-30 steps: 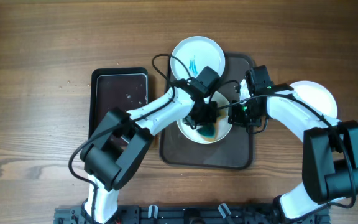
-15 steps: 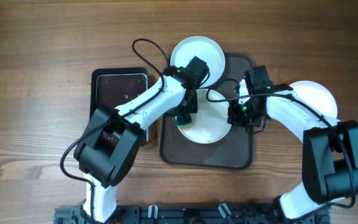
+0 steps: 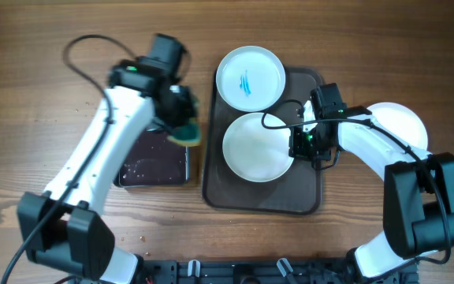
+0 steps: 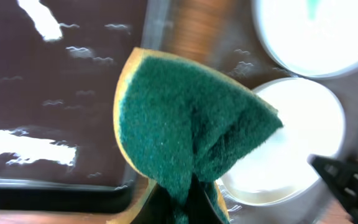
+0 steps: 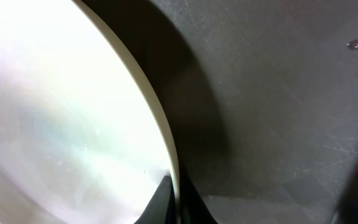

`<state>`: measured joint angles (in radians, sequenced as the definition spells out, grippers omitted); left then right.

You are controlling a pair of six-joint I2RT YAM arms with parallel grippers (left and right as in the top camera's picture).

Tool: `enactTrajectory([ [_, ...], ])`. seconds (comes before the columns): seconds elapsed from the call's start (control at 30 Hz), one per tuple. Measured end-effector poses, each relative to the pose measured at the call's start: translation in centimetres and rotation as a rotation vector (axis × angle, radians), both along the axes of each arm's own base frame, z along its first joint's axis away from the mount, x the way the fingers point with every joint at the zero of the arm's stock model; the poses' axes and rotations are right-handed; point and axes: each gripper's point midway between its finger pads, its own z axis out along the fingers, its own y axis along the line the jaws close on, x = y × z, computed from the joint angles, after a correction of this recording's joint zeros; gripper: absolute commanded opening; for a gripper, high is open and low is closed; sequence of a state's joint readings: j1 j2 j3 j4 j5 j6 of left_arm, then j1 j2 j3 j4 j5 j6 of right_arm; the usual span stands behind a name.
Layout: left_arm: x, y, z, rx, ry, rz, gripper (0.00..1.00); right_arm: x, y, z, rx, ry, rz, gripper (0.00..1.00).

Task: Clean dirty plates on tray and stack at the side
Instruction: 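Move sponge back toward the black tray with left gripper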

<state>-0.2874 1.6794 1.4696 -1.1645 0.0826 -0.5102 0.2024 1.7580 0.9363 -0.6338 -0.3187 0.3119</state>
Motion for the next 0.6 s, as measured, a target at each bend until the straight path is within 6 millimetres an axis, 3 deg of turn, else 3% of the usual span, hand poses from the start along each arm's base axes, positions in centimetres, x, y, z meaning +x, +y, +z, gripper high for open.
enactTrajectory([
  [0.17,1.1,6.7,-2.3,0.092,-0.003,0.154,0.04,0.0,0.0,0.0,-0.001,-0.005,0.011,0.05],
  [0.33,0.3,9.2,-6.9,0.125,0.011,0.209,0.04,-1.2,-1.2,0.8,-0.064,0.023,0.022,0.04],
  [0.43,-1.3,9.4,-8.9,0.139,0.061,0.204,0.24,-1.4,-1.7,2.7,-0.089,-0.010,0.036,0.04],
  [0.5,-1.8,9.5,-9.2,0.142,0.077,0.200,0.40,-1.2,-1.7,4.4,-0.106,-0.045,0.058,0.04],
  [0.6,-2.0,9.5,-8.7,0.145,0.089,0.191,0.55,-1.1,-0.8,7.2,-0.132,-0.099,0.117,0.04],
])
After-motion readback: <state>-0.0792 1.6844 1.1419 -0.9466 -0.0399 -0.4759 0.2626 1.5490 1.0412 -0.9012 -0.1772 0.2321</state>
